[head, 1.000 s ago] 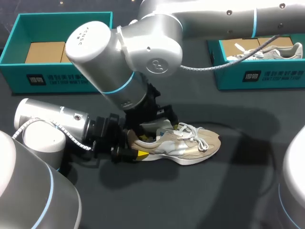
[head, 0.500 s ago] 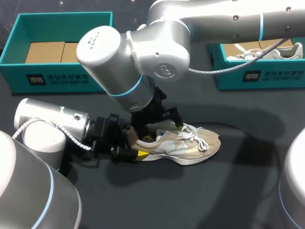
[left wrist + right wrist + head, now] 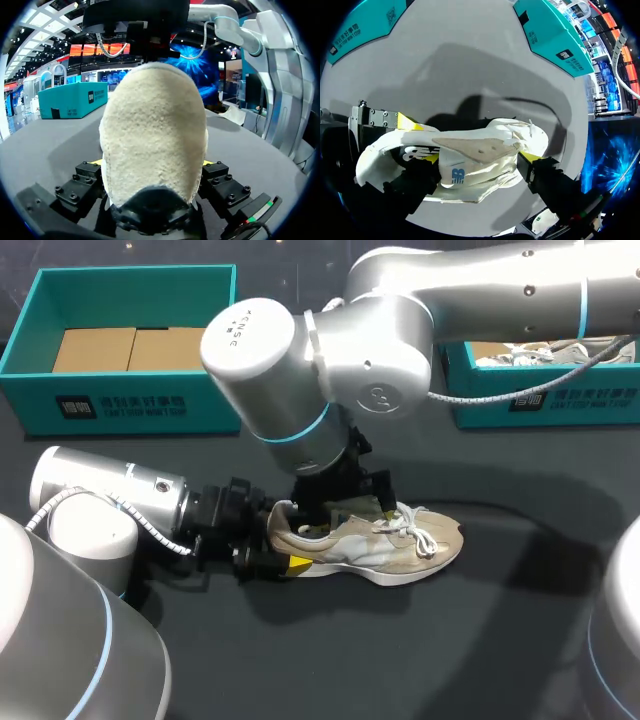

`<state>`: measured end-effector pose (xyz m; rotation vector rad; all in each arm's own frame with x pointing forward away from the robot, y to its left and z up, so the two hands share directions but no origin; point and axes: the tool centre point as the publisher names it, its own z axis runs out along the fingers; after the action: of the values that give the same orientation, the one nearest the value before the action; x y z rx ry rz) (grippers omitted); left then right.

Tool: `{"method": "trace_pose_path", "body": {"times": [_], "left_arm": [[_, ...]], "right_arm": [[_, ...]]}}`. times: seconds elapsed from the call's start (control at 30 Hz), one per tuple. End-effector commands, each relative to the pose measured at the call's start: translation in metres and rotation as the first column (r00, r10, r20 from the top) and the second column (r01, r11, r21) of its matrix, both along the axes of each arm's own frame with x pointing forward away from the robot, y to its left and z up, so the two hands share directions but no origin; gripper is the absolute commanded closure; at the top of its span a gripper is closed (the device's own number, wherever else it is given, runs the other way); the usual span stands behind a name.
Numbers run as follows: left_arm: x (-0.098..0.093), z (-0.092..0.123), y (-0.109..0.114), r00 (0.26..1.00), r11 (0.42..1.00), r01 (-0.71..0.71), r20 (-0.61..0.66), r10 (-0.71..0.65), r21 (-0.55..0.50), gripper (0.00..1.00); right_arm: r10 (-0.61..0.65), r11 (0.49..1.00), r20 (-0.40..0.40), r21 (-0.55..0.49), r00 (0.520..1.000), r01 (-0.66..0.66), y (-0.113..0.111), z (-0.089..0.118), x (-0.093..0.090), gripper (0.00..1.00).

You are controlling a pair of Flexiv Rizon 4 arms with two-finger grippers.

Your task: Take the shoe out of the shoebox, open the shoe tongue, remove and reinsert the insole, then place the shoe into the shoebox

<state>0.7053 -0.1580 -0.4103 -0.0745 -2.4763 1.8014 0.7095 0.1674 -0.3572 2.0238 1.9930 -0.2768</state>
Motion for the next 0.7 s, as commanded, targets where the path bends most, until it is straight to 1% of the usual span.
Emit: {"method": "trace_pose_path", "body": {"times": [0.03, 0.13, 0.33, 0.5, 0.57, 0.67, 0.7], "left_arm": [[0.001, -0.001, 0.001, 1.0, 1.0, -0.001, 0.001, 0.001, 0.002, 1.0], [0.001, -0.001, 0.001, 1.0, 1.0, -0.001, 0.001, 0.001, 0.002, 1.0], [0.001, -0.001, 0.001, 1.0, 1.0, -0.001, 0.001, 0.001, 0.002, 1.0], [0.001, -0.001, 0.001, 1.0, 1.0, -0.001, 0.001, 0.001, 0.002, 1.0], [0.001, -0.001, 0.001, 1.0, 1.0, -0.001, 0.001, 0.001, 0.002, 1.0], [0.001, -0.001, 0.001, 1.0, 1.0, -0.001, 0.001, 0.001, 0.002, 1.0], [0.001, -0.001, 0.001, 1.0, 1.0, -0.001, 0.001, 0.001, 0.002, 1.0]], "right_arm": [[-0.47, 0.883, 0.173, 0.082, 0.866, 0.462, -0.006, 0.005, -0.005, 0.18], [-0.472, 0.882, 0.18, 0.08, 0.863, 0.465, -0.006, 0.011, -0.006, 0.24], [-0.473, 0.881, 0.18, 0.072, 0.862, 0.468, -0.009, 0.021, -0.008, 0.22], [-0.478, 0.878, 0.152, 0.07, 0.865, 0.473, -0.009, 0.027, -0.011, 0.22], [-0.477, 0.879, 0.135, 0.07, 0.869, 0.471, -0.005, 0.025, -0.014, 0.21], [-0.46, 0.888, 0.117, 0.071, 0.88, 0.454, 0.006, 0.017, -0.016, 0.24], [-0.456, 0.89, 0.114, 0.073, 0.883, 0.45, 0.009, 0.016, -0.016, 0.23]]}}
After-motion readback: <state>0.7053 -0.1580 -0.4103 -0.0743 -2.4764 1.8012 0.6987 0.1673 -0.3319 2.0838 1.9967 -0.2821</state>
